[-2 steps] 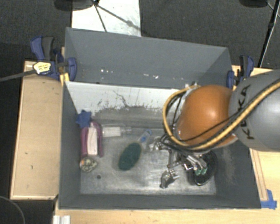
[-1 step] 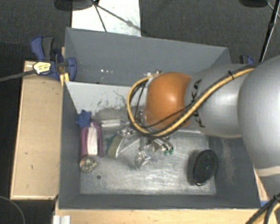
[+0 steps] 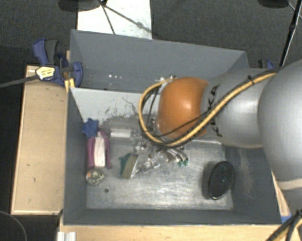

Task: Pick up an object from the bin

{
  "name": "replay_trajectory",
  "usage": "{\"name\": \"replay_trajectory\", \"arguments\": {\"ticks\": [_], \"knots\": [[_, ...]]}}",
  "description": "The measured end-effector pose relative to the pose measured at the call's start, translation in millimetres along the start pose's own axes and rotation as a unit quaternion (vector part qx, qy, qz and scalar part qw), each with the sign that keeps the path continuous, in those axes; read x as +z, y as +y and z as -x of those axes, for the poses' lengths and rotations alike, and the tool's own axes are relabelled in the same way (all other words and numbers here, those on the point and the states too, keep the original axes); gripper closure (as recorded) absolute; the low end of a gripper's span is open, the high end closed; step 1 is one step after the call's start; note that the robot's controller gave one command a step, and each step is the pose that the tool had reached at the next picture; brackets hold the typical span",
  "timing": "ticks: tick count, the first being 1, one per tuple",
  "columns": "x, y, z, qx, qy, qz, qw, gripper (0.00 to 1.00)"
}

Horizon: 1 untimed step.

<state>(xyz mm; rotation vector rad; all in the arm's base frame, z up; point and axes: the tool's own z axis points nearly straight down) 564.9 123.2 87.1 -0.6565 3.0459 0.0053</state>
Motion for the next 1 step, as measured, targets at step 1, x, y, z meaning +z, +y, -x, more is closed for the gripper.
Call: {"name": "replay_trajectory", "arguments": {"ticks": [1], "knots": [[-113.4, 3.5, 0.1, -0.027, 0.0078, 0.000, 0.9996, 1.00]]}}
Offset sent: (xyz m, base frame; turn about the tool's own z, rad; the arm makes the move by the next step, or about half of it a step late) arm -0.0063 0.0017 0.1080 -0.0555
